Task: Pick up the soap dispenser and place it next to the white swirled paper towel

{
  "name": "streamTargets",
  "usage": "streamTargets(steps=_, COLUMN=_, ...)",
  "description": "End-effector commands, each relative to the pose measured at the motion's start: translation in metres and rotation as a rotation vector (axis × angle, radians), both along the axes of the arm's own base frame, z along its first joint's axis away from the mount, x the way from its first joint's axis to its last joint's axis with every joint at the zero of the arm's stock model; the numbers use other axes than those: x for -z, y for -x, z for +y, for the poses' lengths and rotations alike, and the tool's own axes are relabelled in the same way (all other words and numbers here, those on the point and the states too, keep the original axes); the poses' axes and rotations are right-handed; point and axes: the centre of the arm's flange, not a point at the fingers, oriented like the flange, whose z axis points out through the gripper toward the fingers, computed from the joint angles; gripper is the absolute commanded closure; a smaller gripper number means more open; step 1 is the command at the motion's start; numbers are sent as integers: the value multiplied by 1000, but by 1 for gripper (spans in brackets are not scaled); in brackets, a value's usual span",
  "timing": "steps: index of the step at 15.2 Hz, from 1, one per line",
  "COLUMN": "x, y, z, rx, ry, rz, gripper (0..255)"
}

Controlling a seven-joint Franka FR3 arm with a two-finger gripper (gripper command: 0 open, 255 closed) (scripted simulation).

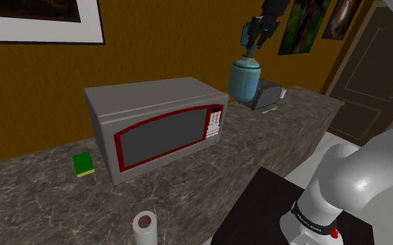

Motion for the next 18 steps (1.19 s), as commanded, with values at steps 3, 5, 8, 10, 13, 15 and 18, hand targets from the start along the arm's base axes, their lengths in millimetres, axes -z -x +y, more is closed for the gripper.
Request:
streamTargets(steps=3, x=0, y=-7, z=53, rx=2, ry=0, rz=-1, gripper=255)
streamTargets(steps=5, x=0, y=-11, z=79, rx=2, ry=0, rz=-1, gripper=255)
streamTargets(steps=8, x=-1, y=-17, z=119, rx=2, ry=0, rz=-1, gripper=255)
streamTargets(steps=10, x=-1, y=-21, z=145, rx=2, ry=0, rz=-1, gripper=255)
streamTargets(steps=13, x=-1, y=-27, z=184, rx=2, ry=0, rz=-1, gripper=255)
streamTargets(steps=15, x=-1, y=-32, z=210, rx=2, ry=0, rz=-1, gripper=255)
streamTargets(steps=18, x=-1, y=-38, z=249, rx=2, ry=0, rz=-1, gripper=255)
